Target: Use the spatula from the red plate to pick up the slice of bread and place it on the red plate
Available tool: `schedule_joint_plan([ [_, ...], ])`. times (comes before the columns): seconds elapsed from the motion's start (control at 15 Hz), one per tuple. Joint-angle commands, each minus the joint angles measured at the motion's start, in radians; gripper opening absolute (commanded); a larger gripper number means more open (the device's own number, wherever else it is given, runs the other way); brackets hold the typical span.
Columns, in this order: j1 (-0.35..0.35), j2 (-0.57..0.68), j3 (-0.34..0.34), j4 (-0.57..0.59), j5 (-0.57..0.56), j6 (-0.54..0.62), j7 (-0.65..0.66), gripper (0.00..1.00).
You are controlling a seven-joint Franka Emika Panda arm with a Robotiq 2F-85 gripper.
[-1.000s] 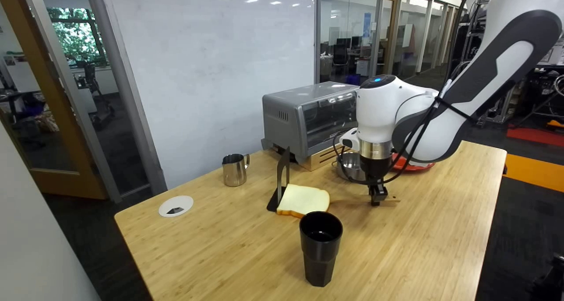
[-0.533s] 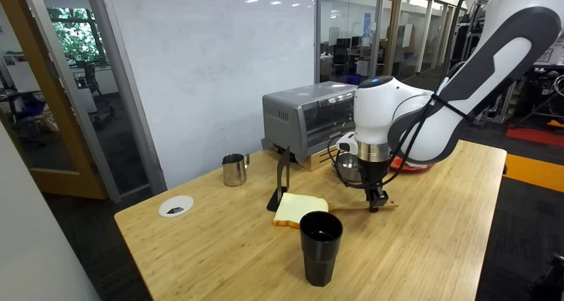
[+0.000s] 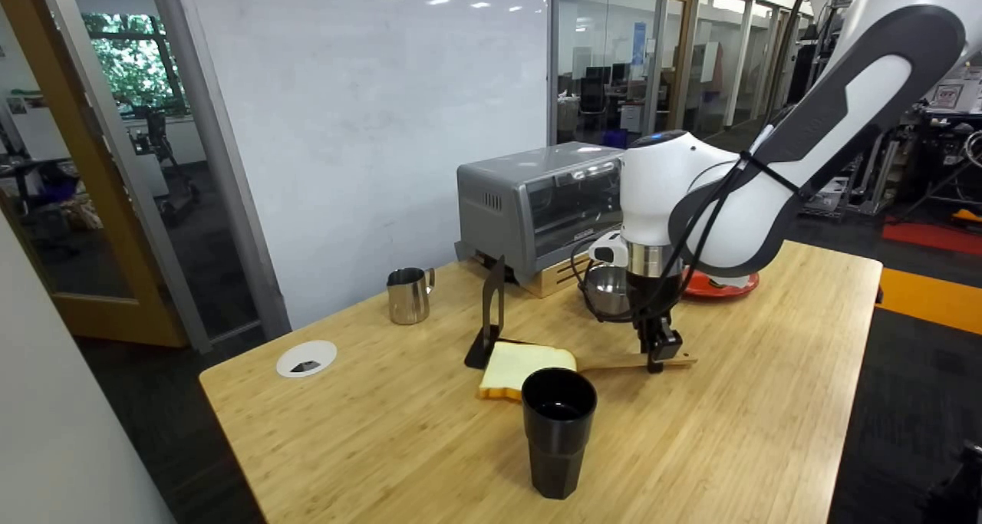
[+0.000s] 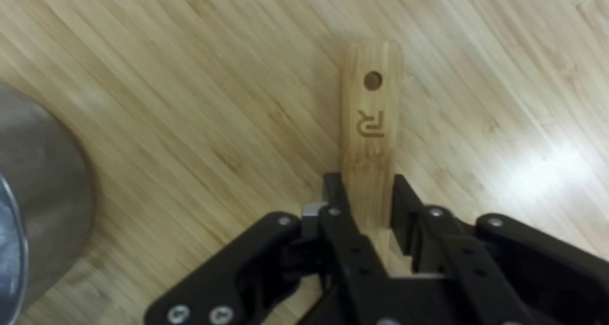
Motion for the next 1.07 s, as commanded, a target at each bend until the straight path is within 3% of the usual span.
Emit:
schedule_joint_plan([
  [0.0, -0.017, 0.011, 0.004, 0.011, 0.011, -0.021, -0.029, 0.07],
  [1.0, -0.008, -0.059, -0.025, -0.066, -0.036, 0.06, -0.002, 0.07],
])
